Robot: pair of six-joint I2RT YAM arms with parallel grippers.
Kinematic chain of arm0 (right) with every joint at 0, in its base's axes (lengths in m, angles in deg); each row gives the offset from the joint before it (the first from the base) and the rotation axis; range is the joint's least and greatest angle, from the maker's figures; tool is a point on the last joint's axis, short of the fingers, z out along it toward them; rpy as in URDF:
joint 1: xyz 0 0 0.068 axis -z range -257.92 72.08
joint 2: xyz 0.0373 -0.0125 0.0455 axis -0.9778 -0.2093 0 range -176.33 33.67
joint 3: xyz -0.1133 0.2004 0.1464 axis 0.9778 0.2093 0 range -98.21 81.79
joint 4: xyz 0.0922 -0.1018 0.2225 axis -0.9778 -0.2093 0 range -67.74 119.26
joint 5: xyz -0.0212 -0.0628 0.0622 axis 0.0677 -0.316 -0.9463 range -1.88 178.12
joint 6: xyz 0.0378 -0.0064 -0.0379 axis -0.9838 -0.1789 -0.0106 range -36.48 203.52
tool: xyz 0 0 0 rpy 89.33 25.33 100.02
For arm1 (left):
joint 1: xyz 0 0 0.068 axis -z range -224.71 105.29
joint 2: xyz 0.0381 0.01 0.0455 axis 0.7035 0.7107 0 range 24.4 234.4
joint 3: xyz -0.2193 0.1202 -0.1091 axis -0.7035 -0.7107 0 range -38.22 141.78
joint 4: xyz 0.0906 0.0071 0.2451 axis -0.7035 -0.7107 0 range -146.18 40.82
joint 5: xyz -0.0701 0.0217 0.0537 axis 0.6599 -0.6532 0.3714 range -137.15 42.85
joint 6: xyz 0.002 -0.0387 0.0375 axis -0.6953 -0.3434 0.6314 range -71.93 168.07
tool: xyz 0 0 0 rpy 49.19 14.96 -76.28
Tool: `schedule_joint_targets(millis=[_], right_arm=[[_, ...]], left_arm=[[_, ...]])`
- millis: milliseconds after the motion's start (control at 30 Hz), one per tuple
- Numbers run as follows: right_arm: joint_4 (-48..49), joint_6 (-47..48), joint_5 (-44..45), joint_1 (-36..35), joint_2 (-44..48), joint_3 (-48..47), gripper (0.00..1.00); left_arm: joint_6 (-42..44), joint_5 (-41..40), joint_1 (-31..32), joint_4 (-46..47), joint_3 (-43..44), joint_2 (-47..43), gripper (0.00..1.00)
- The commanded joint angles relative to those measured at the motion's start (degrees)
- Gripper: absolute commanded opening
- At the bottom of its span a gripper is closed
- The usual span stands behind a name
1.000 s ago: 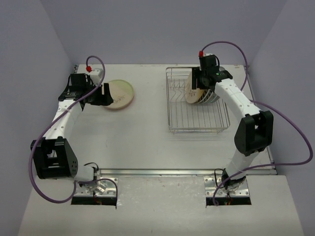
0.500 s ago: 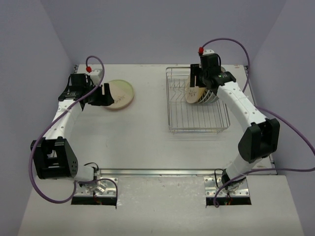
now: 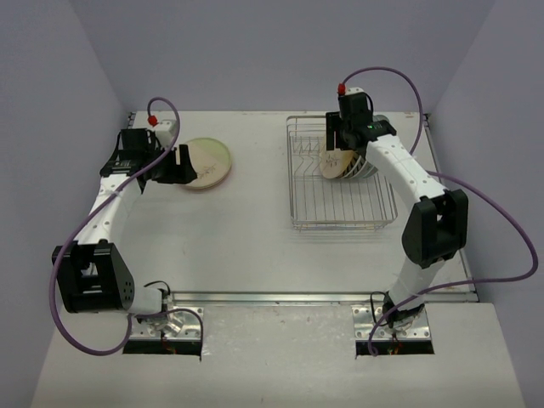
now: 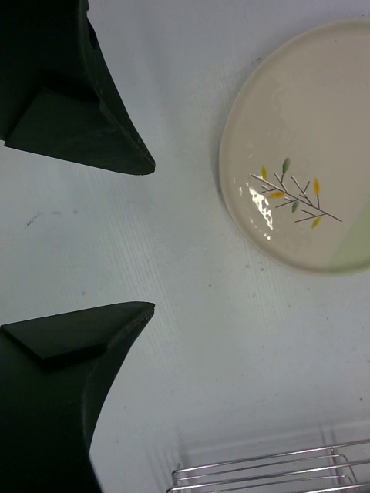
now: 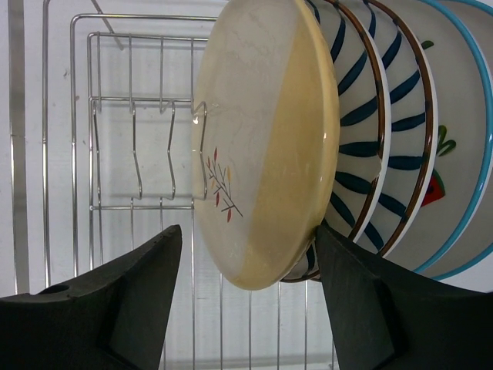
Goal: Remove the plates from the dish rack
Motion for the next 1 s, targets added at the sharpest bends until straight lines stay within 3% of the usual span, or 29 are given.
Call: schedule_joint_targets(millis=[0,200,500,700,800,967], right_arm=[[2.15,0.18,1.57,0.45,-0.30,-1.64,0.70],[2.90,0.36,0.85,0.62,1.10,-0.24,0.70],[3.89,-0.13,-2.44,2.50,-4.66,-2.51,0.66],[8.58,-1.13,-8.53,4.57,-5.62,0.26,0.65],[13.05,-0.92,-11.74,4.66,-3.90,4.29,0.57],[14.28,-1.65,-14.31,4.66,-2.30,6.33,0.30]], left_arm=[[-0.47,0.39,0.49,3.24,-0.81,-2.40,0.65],[-0.76,0.53,0.57,3.68,-1.15,-1.94,0.65],[-0.92,2.13,0.57,4.09,-0.86,-3.02,0.65],[-1.25,5.14,0.57,6.87,-2.29,-5.74,0.66],[-1.74,5.58,0.57,7.27,-2.46,-5.57,0.66],[-2.23,5.85,0.57,7.63,-2.59,-5.30,0.66]])
